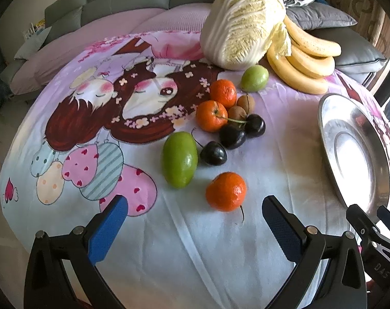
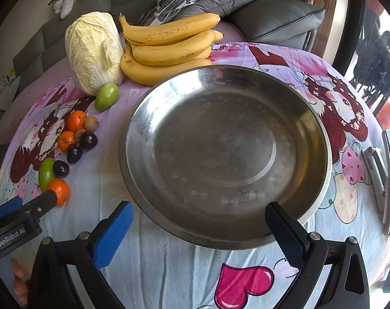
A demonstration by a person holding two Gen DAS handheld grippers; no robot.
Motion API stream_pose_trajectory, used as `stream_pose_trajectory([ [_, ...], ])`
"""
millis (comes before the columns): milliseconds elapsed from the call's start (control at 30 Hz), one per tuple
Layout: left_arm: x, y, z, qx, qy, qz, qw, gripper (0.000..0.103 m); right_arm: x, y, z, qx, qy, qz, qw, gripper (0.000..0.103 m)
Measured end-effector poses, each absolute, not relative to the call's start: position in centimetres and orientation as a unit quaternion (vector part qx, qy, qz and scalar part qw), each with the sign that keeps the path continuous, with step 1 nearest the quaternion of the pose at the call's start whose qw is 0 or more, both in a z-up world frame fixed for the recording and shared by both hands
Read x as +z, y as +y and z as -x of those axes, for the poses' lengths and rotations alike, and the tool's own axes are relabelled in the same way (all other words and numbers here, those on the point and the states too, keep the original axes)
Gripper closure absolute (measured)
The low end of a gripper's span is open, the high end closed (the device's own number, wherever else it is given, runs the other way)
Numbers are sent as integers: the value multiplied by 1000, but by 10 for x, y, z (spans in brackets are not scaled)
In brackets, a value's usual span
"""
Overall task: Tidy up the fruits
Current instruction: 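Grasp the large green mango with the left tool while the right tool grasps a tangerine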
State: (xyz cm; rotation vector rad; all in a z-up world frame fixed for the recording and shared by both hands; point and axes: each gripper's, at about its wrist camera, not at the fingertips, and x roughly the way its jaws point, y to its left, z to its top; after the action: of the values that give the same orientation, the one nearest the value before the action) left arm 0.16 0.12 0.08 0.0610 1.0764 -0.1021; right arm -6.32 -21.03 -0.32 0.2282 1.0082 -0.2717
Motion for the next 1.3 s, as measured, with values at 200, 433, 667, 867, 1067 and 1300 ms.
stream_pose_trajectory([
  [200,-2,12,-4,-56,518,12,853,0,4,-203,60,-99,461,-116,874,0],
  [433,5,36,-11,-51,514,52,854,0,10,-176,50,-34,455,-97,885,0],
  [667,10,43,-21,-46,532,7,845,0,14,-151,40,14,467,-97,879,0],
  [867,5,61,-37,-52,566,17,823,0,22,-128,26,38,483,-69,872,0],
  [1067,-4,65,-52,-85,596,6,799,9,12,-103,3,58,520,-68,850,0],
  [1300,-13,69,-73,-100,615,42,781,25,-11,-83,-15,76,542,-81,833,13],
])
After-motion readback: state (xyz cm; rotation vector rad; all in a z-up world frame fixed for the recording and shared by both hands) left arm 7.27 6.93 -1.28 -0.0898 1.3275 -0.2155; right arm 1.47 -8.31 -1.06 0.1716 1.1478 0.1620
